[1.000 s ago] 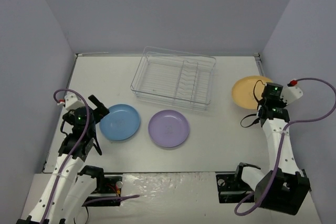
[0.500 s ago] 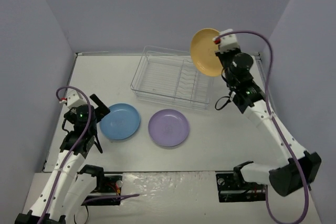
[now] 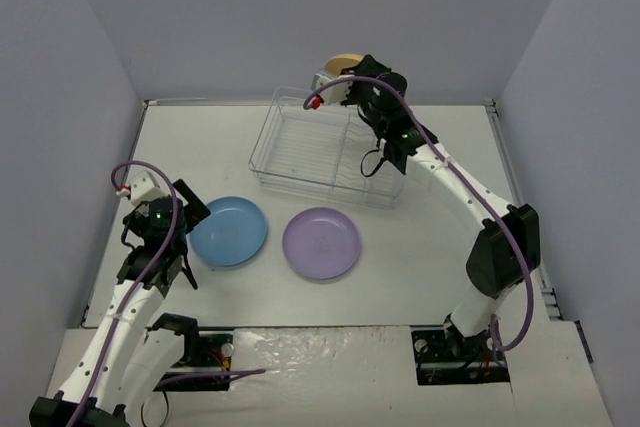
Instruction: Load the plates into the dish rack
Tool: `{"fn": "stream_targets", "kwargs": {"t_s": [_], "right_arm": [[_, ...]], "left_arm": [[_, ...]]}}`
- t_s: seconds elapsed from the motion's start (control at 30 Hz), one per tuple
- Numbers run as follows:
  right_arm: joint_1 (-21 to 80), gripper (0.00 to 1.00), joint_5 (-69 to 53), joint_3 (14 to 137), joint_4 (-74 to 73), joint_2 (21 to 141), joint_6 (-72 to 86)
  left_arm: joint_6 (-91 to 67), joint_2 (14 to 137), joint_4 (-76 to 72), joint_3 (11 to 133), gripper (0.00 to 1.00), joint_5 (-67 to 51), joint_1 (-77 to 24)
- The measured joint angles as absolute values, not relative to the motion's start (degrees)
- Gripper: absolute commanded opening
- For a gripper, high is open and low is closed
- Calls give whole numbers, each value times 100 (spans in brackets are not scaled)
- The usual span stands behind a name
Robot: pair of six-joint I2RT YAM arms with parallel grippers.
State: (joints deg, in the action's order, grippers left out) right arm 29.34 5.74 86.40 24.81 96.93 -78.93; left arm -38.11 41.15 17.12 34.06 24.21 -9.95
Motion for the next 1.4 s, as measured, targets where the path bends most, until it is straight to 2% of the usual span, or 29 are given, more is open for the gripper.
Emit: {"fn": "stream_targets", "kwargs": {"t_s": [0.33,1.4], "right_arm": [[2895,0,416,8926,2530,10546,-8607],[2627,0,203,9054,2257,11282,-8968]], "left_arm": [[-3811,4197,1709,3406,97,2491,-996],[-3811,4466,1640,3428,97,2517,-993]]}}
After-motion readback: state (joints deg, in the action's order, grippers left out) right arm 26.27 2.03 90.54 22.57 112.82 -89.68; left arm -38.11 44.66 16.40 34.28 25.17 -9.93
